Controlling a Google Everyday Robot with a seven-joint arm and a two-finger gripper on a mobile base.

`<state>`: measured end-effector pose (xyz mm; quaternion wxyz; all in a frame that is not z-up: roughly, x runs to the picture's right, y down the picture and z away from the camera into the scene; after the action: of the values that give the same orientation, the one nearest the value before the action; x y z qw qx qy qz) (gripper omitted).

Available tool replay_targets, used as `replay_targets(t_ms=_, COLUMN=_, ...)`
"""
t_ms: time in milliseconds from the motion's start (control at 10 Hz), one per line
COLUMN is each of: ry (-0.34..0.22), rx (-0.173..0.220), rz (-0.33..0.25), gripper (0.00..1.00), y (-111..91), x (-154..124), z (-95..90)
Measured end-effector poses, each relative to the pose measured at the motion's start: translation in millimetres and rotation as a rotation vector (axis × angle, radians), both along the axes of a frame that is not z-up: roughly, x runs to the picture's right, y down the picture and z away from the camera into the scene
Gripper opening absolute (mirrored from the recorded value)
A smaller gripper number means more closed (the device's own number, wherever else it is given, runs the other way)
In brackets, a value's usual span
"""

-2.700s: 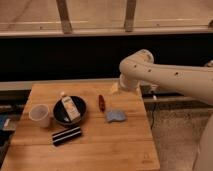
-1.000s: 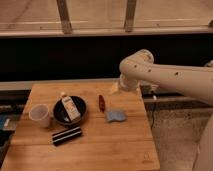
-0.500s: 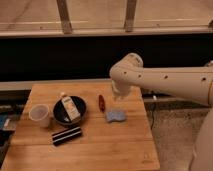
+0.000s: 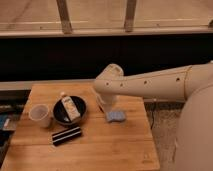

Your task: Push the eraser across the table

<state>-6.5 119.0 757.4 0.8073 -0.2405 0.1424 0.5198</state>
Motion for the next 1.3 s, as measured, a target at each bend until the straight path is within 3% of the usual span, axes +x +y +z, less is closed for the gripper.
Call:
replay_targets(t_ms=100, ry=-0.036, rx=-0.029, rz=-0.025, gripper=0.00, y=17, x=-20, z=0.5)
replay_targets(t_ms=700, ry=-0.032, rx=-0.033, rz=-0.028, gripper=0.00, y=19, x=-16, z=1.1)
replay_targets(t_ms=800, ry=-0.062, rx=-0.074, rz=-0.054, gripper=0.00, y=26, x=-32, z=15.3)
replay_targets(t_ms=1100, ry=-0.122, rx=-0.149, rz=-0.108, gripper=0.00, y=47, x=-79, z=56.6)
replay_targets(t_ms=1300, ry=-0.143, rx=-0.184, rz=-0.127, gripper=0.00, y=56, x=-90, z=66.5)
